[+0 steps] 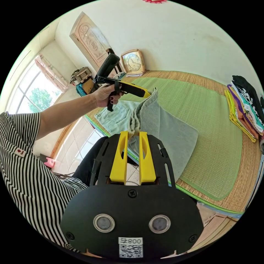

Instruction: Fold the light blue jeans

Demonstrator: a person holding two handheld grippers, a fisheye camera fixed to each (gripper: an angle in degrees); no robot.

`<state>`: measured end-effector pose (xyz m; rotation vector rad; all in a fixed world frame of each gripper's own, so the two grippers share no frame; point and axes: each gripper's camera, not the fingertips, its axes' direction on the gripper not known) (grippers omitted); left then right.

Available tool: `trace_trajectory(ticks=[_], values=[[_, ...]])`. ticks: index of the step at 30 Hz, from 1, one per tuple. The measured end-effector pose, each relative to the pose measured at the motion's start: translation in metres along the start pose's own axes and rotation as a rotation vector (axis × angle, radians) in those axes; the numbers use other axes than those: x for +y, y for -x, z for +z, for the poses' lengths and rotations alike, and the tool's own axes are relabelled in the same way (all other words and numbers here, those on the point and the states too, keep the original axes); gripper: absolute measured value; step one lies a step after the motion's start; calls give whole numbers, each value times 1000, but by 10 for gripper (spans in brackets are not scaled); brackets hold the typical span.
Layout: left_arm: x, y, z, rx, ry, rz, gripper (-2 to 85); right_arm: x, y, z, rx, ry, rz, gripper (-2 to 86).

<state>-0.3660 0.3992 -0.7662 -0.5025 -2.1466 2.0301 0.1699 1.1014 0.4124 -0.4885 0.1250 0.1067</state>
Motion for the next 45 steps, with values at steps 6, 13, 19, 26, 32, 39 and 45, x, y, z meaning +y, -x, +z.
trace_trajectory(ticks=[6, 13, 19, 26, 32, 39, 45], values=[[57, 69, -11, -23, 54, -178, 35, -27, -20, 92, -65, 139, 7, 73], [139, 129, -35, 74, -38, -454, 48, -45, -47, 190, -114, 295, 42, 73], [177, 132, -25, 187, 23, -522, 73, -57, -66, 218, -144, 300, 48, 74], [184, 133, -42, 198, -40, -498, 32, -67, -81, 217, -158, 233, 45, 74], [207, 131, -52, 15, 43, -529, 32, -72, -88, 260, -179, 333, -1, 84], [229, 111, -63, 2, -55, -535, 65, -75, -106, 265, -360, 308, 6, 62], [249, 97, -55, -63, -12, -598, 93, -97, -129, 243, -269, 221, -8, 57]])
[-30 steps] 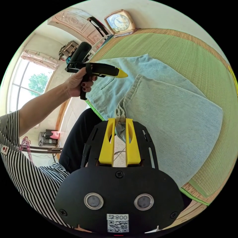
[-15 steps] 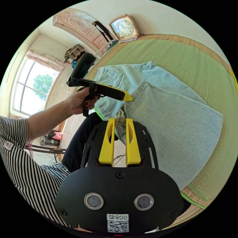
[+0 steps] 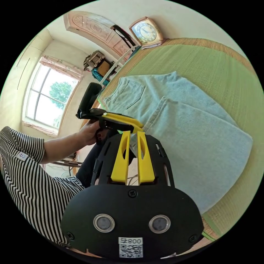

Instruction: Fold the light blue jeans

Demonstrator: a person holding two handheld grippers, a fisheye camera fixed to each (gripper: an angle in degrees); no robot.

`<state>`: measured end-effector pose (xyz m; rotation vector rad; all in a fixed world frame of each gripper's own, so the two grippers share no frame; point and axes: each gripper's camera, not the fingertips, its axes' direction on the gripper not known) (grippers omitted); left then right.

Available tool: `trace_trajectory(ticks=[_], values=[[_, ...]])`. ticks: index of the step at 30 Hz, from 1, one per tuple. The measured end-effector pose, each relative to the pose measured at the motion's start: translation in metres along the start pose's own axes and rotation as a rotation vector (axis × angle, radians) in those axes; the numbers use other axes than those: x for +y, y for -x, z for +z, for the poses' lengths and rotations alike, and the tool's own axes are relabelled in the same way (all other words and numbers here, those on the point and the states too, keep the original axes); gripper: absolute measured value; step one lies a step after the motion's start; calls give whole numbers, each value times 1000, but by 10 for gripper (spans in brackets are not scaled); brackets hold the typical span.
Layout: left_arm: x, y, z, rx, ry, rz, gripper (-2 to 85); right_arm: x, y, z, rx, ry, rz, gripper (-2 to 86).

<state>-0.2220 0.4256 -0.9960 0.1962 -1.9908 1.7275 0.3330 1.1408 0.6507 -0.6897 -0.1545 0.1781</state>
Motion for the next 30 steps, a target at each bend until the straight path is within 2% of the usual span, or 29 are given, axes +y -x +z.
trace_trajectory(ticks=[9, 15, 18, 20, 25, 27, 30], values=[[7, -2, 13, 3, 51, -32, 48, -51, -48, 8, 116, 87, 22, 69], [18, -26, -4, 16, -60, 30, 34, -65, -38, 5, 145, 50, -21, 55], [22, -25, 15, -57, 21, 17, 34, -75, -43, 21, 177, 114, -10, 37], [29, -19, 22, 1, 20, -35, 32, -77, -49, 40, 241, 195, 18, 24], [46, -48, 10, -58, -56, 30, 19, -75, -46, 27, 240, 193, 10, 7], [51, -61, 15, -57, -36, 78, 12, -76, -38, 15, 245, 141, -13, 4], [57, -78, 37, -153, 40, 117, 5, -83, -30, 5, 288, 104, -22, 3]])
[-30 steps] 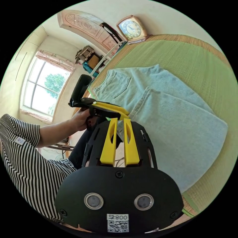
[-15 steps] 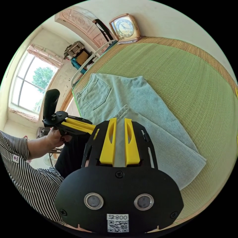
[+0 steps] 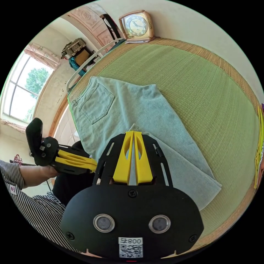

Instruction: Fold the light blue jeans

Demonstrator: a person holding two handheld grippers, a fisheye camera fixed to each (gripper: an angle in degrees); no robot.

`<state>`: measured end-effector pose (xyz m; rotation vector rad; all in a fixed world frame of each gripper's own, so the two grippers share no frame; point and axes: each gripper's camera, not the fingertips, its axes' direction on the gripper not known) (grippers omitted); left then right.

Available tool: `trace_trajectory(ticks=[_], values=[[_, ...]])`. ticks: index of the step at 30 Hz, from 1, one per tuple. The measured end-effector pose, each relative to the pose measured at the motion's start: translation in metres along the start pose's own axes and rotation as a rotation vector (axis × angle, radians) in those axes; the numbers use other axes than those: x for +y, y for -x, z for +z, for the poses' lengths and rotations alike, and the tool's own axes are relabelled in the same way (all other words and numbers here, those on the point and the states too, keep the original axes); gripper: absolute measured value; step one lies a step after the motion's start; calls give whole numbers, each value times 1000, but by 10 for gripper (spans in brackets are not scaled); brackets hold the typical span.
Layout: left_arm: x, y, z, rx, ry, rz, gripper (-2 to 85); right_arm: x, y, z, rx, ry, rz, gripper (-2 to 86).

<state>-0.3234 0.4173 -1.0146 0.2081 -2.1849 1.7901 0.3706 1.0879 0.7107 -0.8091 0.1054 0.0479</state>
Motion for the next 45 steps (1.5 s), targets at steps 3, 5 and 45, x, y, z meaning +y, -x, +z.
trace_trajectory(ticks=[3, 5, 45], values=[[2, -8, 10, 13, -16, -5, 2, -8, 2, 15, 31, 94, -36, 2], [3, -15, 15, 16, -10, -8, 1, -5, 2, 11, 31, 54, -48, 2], [1, -279, 107, 13, -17, 433, 106, 310, -162, -191, -531, -214, 618, 23]])
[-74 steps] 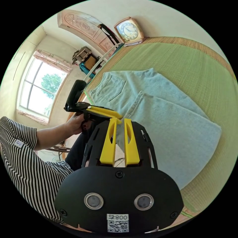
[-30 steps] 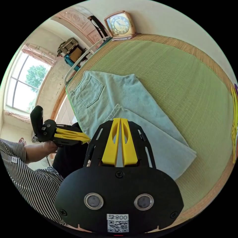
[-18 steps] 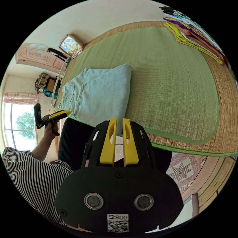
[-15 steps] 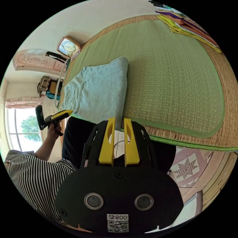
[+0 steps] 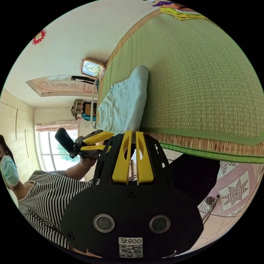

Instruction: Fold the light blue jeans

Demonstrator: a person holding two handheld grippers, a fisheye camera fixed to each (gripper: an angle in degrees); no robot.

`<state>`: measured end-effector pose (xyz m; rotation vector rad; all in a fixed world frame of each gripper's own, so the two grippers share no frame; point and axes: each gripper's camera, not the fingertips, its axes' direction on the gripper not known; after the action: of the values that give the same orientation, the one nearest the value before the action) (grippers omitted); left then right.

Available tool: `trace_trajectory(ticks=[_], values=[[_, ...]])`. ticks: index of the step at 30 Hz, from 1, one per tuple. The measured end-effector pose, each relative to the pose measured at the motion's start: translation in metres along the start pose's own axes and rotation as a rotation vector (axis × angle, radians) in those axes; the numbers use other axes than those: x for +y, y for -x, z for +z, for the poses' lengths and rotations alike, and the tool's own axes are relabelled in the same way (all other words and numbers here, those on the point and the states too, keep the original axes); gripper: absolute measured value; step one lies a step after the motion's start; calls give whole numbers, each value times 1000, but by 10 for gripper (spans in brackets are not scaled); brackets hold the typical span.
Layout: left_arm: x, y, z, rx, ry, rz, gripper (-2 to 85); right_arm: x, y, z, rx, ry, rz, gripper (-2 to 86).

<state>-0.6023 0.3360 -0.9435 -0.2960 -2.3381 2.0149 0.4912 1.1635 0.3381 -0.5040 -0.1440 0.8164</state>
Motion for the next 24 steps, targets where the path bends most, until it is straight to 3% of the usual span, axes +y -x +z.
trace_trajectory(ticks=[8, 14, 17, 24], values=[[-24, -33, 24, -160, 54, 50, 86, -6, 20, -12, -20, -6, -64, 16], [-12, -30, 15, -106, 10, 11, 41, -10, 18, -25, -37, -8, -69, 15], [-5, -29, 10, -103, -5, 1, 32, -17, 10, -45, -42, -125, -47, 24], [11, -22, 0, -83, -22, -2, 26, -87, -8, -38, -9, -126, -2, 89]])
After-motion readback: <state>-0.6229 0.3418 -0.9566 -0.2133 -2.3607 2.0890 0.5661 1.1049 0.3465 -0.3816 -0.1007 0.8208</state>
